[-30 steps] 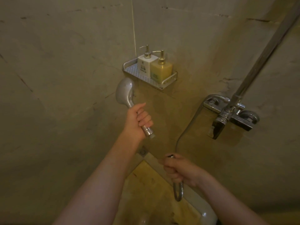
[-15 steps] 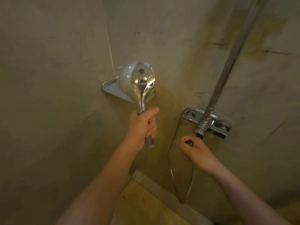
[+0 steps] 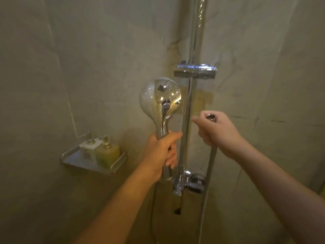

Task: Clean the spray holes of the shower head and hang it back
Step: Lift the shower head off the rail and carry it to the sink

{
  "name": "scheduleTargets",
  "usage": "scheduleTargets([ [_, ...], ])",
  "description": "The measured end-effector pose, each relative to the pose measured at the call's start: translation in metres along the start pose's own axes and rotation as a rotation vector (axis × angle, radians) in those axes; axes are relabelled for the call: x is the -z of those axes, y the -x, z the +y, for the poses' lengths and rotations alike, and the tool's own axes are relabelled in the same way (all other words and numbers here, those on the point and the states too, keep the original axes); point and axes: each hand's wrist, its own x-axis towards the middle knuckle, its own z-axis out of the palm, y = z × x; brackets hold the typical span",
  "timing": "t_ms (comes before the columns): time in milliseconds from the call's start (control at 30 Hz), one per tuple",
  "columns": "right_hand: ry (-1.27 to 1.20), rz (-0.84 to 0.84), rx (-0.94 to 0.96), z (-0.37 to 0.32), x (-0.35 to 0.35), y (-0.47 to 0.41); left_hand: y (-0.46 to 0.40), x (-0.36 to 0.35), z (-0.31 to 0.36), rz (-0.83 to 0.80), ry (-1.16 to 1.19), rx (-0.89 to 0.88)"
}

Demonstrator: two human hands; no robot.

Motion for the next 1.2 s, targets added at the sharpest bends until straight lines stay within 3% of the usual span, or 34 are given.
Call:
scheduleTargets([
  [367,0.015,0.199,0.216,-0.076,0.056,-0.091,-0.038,-0.023,0.048,-0.096,-0.040,-0.069],
  [800,-0.173,0.152,0.299,-0.120,0.047,-0.153,-0.051,-0.031,0.052,-0.064,-0.123,-0.074],
  [1000,-0.116,0.217,0.285,-0.108,0.039,-0.156,-0.049,-0.027,0.052,-0.057,-0.169,-0.079],
  [1100,0.101,0.345,0.305,-0.105,0.034,-0.152,-0.047,-0.029,0.055,-0.067,-0.196,-0.075],
  [1200,0.206,0.354,0.322,-0.102,0.029,-0.147,-0.045,-0.033,0.058,-0.091,-0.199,-0.085],
])
